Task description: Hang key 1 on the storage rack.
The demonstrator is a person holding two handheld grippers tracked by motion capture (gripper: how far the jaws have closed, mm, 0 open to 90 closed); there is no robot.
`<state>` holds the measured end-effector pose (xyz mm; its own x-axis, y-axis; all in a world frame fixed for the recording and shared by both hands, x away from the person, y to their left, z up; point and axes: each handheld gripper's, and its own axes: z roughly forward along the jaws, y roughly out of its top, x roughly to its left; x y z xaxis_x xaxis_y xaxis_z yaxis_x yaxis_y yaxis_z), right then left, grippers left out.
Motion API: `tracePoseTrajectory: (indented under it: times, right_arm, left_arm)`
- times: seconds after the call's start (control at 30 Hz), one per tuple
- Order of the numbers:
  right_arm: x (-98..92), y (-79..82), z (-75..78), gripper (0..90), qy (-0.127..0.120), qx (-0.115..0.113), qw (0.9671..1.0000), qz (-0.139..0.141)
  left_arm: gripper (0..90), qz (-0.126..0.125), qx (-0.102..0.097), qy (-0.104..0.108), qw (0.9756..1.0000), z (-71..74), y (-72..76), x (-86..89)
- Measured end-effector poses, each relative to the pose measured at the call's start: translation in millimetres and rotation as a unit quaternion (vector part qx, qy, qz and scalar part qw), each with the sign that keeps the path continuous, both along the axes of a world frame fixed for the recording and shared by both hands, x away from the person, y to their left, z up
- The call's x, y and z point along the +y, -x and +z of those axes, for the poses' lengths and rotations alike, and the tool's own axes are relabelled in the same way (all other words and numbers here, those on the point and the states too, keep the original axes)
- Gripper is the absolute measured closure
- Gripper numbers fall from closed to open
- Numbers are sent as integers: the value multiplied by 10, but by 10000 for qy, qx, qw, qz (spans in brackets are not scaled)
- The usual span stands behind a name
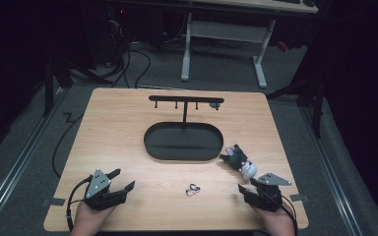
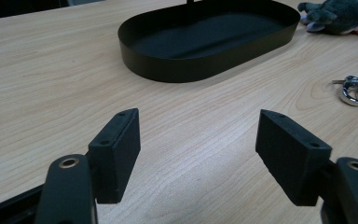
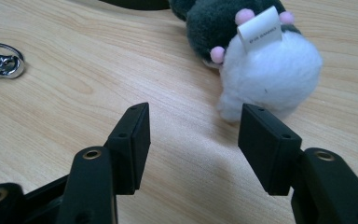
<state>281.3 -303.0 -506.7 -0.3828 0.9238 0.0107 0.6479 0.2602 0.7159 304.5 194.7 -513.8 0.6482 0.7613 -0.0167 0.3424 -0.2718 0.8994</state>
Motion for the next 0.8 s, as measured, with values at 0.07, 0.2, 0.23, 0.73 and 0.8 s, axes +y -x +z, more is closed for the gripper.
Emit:
tracePoseTrajectory:
  times: [0.07, 0.2, 0.23, 0.73, 0.8]
  right_arm:
    - [25, -33, 31, 417, 43, 184, 9998, 8]
    - [78, -86, 81, 374, 260, 503, 9982, 185]
    - [100, -102, 99, 361, 307, 656, 9972, 209]
    - [204, -250, 279, 308, 1096, 1432, 9806, 767]
    - [203, -258, 294, 304, 1237, 1530, 9772, 794]
  left_arm:
    - [308, 11, -1, -5, 10000, 4, 12, 5]
    - [301, 25, 19, 17, 10000, 7, 17, 23]
    - [301, 30, 17, 18, 10000, 5, 16, 25]
    - [290, 26, 66, -11, 10000, -42, 27, 13]
    - [290, 31, 68, -15, 10000, -43, 31, 19]
